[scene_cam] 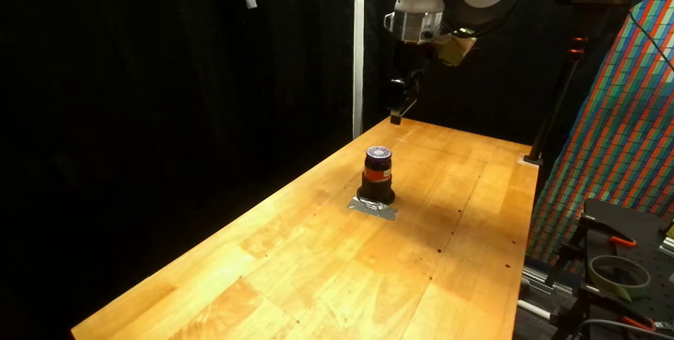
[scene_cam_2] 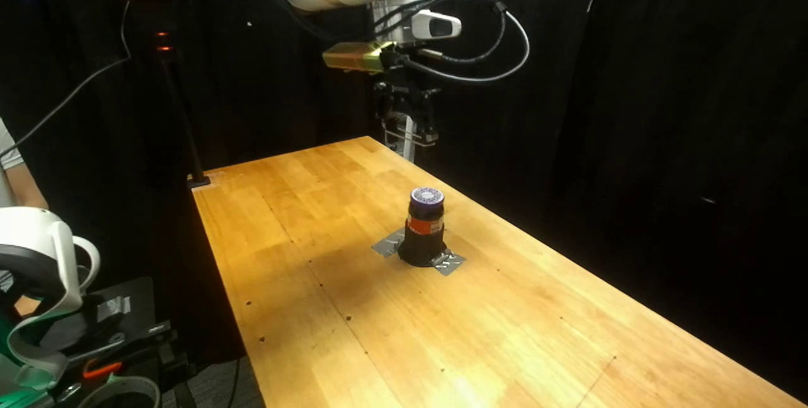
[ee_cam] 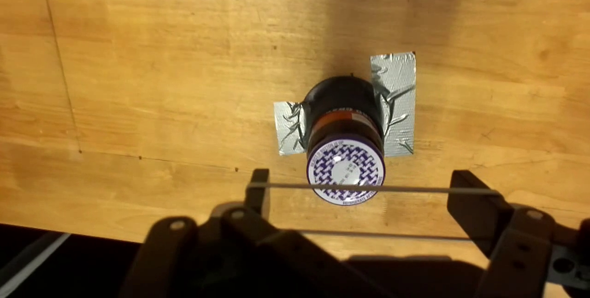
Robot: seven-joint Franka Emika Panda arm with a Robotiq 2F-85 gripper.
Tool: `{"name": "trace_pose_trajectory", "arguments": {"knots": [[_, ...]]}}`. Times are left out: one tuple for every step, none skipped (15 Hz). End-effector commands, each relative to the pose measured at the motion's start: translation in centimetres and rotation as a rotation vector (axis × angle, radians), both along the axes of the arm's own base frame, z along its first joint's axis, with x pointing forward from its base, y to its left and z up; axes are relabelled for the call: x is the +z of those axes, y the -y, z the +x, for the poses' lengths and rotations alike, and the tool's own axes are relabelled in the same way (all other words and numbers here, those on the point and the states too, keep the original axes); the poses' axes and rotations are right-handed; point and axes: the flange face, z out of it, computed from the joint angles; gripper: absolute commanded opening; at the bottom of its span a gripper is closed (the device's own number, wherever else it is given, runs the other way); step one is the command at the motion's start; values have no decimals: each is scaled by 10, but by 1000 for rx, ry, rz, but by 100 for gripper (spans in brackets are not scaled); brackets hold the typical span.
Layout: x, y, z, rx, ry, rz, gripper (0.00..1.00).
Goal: Put the rubber band on the cup
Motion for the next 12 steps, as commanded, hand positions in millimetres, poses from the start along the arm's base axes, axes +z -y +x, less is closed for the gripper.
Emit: {"name": "trace_pose_trajectory", "arguments": {"knots": [[-27, 0, 44, 19, 28, 14, 100], [-36, 2, 52, 21, 31, 18, 100], [-43, 3, 57, 33, 23, 32, 100], [-53, 4, 62, 44, 17, 43, 100], [-60, 6, 67, 53, 12, 46, 100], [-65, 6, 70, 58, 8, 53, 100], [-71, 7, 73, 64, 8, 65, 100], [-76, 7, 76, 70, 2, 82, 100], [-81, 7, 79, 77, 4, 96, 100], [-85, 6, 81, 79, 0, 110, 100], [-88, 6, 82, 85, 0, 127, 100], [-92, 6, 84, 88, -5, 142, 100]]}}
